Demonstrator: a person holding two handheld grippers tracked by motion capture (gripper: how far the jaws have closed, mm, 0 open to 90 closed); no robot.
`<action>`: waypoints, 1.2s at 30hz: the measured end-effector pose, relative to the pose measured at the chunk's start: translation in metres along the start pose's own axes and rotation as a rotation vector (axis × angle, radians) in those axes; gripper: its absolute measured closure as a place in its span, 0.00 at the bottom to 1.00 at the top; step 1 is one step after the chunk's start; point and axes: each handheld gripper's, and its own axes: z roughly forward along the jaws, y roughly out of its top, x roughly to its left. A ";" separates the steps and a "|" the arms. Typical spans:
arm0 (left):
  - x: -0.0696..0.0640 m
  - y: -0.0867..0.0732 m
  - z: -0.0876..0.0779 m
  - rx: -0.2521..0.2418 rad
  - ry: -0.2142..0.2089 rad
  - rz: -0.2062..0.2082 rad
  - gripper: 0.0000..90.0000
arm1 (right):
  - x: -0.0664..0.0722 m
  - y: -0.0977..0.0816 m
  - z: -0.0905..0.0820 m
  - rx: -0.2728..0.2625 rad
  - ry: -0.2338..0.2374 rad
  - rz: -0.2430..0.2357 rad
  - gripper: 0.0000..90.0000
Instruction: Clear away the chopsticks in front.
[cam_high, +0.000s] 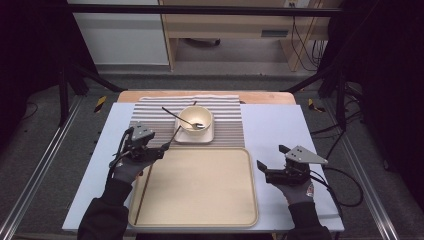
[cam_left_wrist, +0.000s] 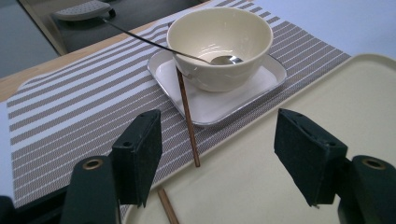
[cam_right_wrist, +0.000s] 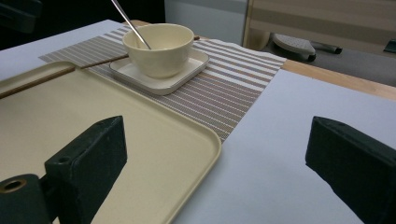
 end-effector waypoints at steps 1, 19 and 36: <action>0.000 0.002 0.003 0.003 0.001 0.002 0.35 | 0.000 0.000 0.000 0.000 0.000 0.000 0.06; 0.014 0.021 0.076 0.137 0.022 0.026 0.52 | 0.000 0.000 0.000 -0.004 0.008 0.002 0.07; 0.019 0.008 0.120 0.195 0.024 0.010 0.74 | 0.001 0.000 0.002 0.005 0.010 0.004 0.07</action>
